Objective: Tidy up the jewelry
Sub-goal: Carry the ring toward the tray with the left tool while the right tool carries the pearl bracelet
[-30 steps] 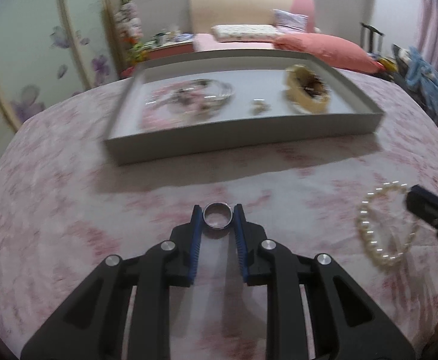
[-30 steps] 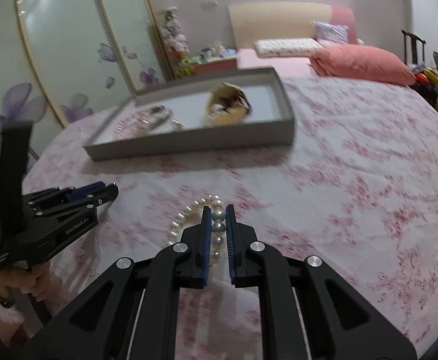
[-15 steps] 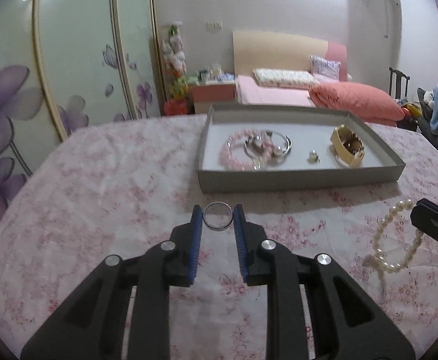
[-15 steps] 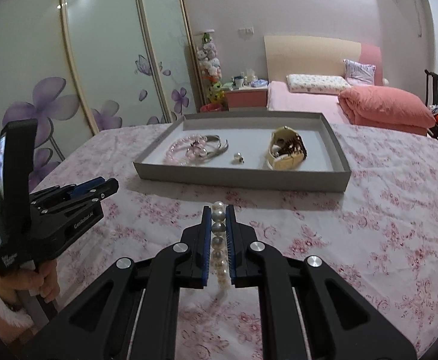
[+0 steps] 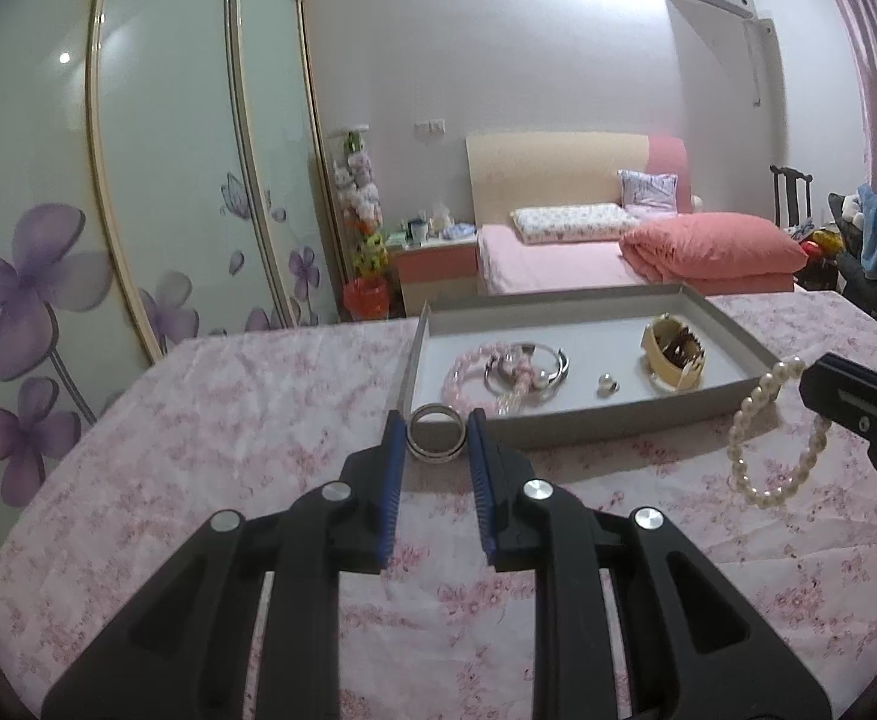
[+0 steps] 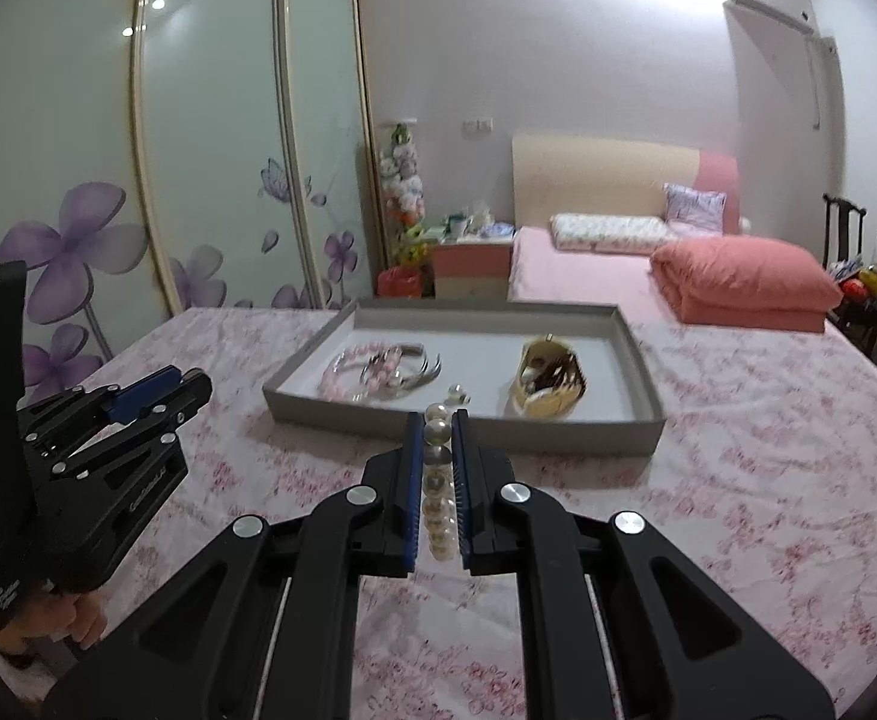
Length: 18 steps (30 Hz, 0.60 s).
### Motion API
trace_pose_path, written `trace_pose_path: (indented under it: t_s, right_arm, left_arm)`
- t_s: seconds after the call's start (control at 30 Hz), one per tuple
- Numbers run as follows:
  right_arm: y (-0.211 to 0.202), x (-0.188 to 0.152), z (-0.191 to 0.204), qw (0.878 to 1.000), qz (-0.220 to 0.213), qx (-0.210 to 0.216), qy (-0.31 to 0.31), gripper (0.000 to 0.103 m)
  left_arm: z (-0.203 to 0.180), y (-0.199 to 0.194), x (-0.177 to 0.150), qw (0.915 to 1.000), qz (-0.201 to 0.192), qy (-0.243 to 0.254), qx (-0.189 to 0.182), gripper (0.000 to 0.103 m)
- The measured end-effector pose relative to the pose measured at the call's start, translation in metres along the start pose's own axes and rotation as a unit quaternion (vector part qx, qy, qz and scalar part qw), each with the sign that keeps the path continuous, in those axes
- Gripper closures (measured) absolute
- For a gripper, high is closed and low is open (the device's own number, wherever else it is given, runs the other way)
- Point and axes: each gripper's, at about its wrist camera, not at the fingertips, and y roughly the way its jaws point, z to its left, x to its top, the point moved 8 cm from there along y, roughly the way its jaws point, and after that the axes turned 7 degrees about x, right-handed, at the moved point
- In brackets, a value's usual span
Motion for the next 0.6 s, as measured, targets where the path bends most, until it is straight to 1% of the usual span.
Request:
trace_pose_path:
  t_s: [0.3, 0.6]
  right_arm:
    - [-0.013, 0.011, -0.002, 0.999, -0.039, -0.024, -0.014, 0.092]
    - [-0.024, 0.031, -0.006, 0.996, -0.081, -0.04, -0.018, 0.092]
  left_arm:
    - [-0.003, -0.02, 0.013, 0.9987, -0.05, 0.01, 0.011, 0.081]
    - [-0.003, -0.026, 0.024, 0.9976, -0.069, -0.01, -0.001, 0.081]
